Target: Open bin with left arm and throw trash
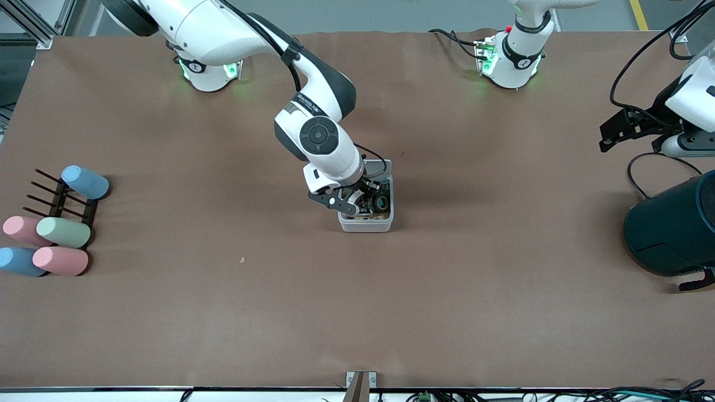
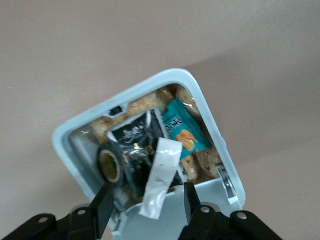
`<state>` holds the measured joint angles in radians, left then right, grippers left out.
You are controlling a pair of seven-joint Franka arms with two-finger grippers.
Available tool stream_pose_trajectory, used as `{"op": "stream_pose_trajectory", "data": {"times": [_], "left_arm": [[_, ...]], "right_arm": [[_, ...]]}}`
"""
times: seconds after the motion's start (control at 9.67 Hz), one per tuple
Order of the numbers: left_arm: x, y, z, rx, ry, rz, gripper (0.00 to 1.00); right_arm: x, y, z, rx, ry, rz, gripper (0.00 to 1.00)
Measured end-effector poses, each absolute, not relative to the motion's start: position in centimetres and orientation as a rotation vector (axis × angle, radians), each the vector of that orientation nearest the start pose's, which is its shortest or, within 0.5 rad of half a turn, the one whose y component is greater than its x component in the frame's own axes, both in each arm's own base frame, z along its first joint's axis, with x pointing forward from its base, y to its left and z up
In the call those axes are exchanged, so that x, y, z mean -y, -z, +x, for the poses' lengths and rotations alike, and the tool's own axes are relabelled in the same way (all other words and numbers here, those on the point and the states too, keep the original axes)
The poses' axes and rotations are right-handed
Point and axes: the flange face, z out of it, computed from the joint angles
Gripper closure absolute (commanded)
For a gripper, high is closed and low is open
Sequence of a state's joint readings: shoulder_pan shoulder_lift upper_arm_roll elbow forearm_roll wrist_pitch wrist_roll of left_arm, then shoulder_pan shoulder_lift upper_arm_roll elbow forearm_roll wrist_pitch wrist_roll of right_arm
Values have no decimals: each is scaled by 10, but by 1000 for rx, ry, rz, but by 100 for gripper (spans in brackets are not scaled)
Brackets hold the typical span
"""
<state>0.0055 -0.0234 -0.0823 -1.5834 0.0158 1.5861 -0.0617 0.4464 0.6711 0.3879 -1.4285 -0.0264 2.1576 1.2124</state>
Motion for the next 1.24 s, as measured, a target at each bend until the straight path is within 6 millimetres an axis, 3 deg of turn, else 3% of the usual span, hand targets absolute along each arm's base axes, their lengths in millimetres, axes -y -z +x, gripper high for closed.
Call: {"op": "stream_pose_trajectory", "data": {"times": [0.21,0.31,0.41,0.52,0.72,0.83,0.93,1.24], "left_arm": [[24,-630,550,15,35,-3125,0],[16,-629,551,36,30,-3125,0],[12,-628,552,47,27,-3125,0],[12,-626,552,47,23,-3125,0],[12,-623,554,47,14,-3125,0],[11,-623,555,46,15,-3125,0],[11,-624,555,46,19,-3126,0],[11,-626,556,47,23,-3126,0]], "right_arm": [[-496,-339,532,-672,-199,-2878,22],[-484,-342,536,-697,-239,-2919,17],[-460,-361,548,-743,-267,-2954,17],[-425,-391,563,-785,-274,-2981,15],[-331,-464,587,-721,-280,-3042,11],[-280,-500,590,-652,-296,-3078,10],[-238,-523,589,-572,-336,-3112,9],[-96,-541,594,-320,-396,-3124,1]]}}
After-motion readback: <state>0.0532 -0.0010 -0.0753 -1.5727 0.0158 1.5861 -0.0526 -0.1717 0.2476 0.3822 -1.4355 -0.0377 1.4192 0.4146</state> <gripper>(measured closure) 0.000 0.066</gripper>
